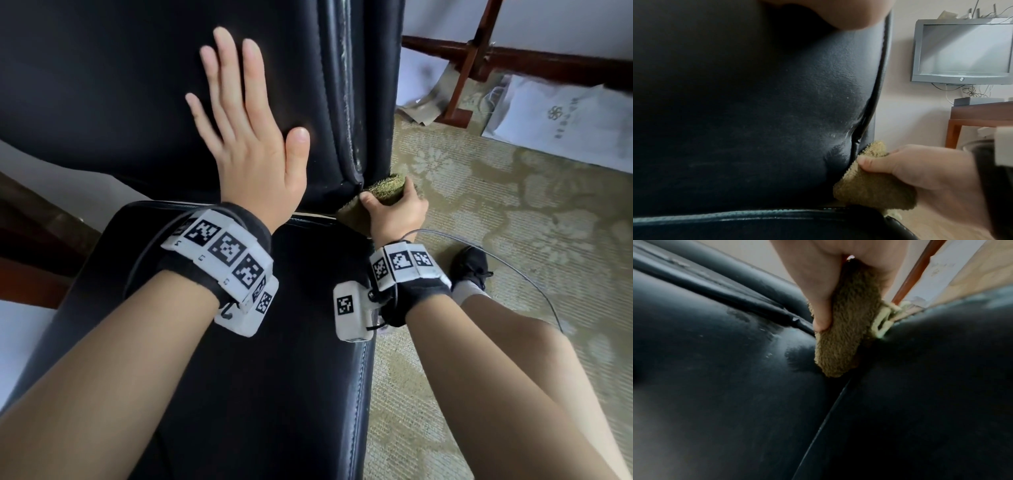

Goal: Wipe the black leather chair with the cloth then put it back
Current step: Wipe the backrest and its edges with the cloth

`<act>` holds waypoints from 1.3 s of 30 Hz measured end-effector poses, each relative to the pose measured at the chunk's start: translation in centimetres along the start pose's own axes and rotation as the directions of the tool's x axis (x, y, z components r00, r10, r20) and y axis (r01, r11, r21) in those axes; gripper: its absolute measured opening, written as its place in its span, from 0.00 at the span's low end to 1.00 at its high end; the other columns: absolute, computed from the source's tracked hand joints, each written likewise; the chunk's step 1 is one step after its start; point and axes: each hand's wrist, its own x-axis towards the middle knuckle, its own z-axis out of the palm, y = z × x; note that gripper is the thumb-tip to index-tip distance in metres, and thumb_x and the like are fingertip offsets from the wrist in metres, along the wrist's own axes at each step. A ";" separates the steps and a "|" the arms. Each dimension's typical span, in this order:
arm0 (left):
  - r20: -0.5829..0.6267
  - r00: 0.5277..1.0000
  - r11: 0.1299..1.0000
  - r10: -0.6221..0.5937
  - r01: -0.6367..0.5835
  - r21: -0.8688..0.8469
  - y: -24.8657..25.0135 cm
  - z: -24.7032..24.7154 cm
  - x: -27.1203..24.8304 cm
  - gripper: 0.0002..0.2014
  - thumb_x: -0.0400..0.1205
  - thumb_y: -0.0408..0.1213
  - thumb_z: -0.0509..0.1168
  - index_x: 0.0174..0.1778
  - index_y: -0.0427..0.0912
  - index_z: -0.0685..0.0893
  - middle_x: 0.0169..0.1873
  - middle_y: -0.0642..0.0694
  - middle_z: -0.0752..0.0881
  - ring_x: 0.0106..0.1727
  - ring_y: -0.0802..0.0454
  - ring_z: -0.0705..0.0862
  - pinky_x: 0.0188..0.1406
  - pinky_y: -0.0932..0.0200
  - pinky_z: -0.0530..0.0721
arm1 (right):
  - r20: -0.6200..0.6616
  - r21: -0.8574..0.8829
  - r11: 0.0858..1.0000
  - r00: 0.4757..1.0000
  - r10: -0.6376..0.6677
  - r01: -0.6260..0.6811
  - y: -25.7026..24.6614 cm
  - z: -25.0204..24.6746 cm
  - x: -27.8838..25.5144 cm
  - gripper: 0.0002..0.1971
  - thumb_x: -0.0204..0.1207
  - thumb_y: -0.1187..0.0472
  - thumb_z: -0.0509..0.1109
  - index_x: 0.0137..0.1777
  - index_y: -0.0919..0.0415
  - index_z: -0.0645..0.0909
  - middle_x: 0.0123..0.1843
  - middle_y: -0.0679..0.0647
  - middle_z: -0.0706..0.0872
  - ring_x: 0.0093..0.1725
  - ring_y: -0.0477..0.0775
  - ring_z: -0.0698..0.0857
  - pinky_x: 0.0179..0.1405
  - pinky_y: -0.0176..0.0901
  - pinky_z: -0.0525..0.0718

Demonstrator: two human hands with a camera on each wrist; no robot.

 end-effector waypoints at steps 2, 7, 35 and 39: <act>-0.006 1.000 1.000 0.000 0.000 -0.011 0.0 0.1 0.1 0.35 0.78 0.37 0.56 0.77 0.21 0.54 0.76 0.21 0.56 0.78 0.26 0.52 0.76 0.32 0.43 | 0.020 -0.038 0.999 1.000 0.019 -0.019 0.4 0.1 0.1 0.38 0.70 0.52 0.77 0.78 0.58 0.65 0.71 0.62 0.69 0.69 0.59 0.73 0.65 0.36 0.64; 0.001 1.000 1.000 -0.005 0.005 -0.001 0.1 0.0 0.2 0.35 0.78 0.38 0.55 0.77 0.21 0.53 0.76 0.21 0.56 0.78 0.27 0.52 0.76 0.33 0.43 | 0.070 -0.161 0.986 0.996 0.051 -0.039 0.8 -0.2 0.7 0.32 0.69 0.51 0.76 0.70 0.63 0.72 0.67 0.61 0.74 0.65 0.58 0.74 0.60 0.41 0.67; -0.005 0.999 0.995 0.042 -0.041 0.088 -0.4 -0.2 0.1 0.33 0.84 0.45 0.47 0.76 0.21 0.56 0.75 0.21 0.60 0.78 0.27 0.57 0.76 0.33 0.50 | 0.005 0.285 0.958 0.999 -0.034 0.032 0.2 -2.3 -2.9 0.30 0.64 0.58 0.81 0.65 0.64 0.73 0.53 0.53 0.82 0.56 0.54 0.82 0.59 0.41 0.79; 0.007 0.999 0.991 0.044 -0.045 0.125 -0.5 -0.5 0.1 0.33 0.84 0.46 0.47 0.77 0.22 0.56 0.76 0.22 0.60 0.78 0.28 0.58 0.76 0.33 0.51 | -0.100 0.394 0.889 0.973 -0.209 0.232 -1.4 -0.8 -5.0 0.33 0.61 0.65 0.82 0.65 0.66 0.71 0.63 0.60 0.78 0.61 0.54 0.77 0.64 0.28 0.71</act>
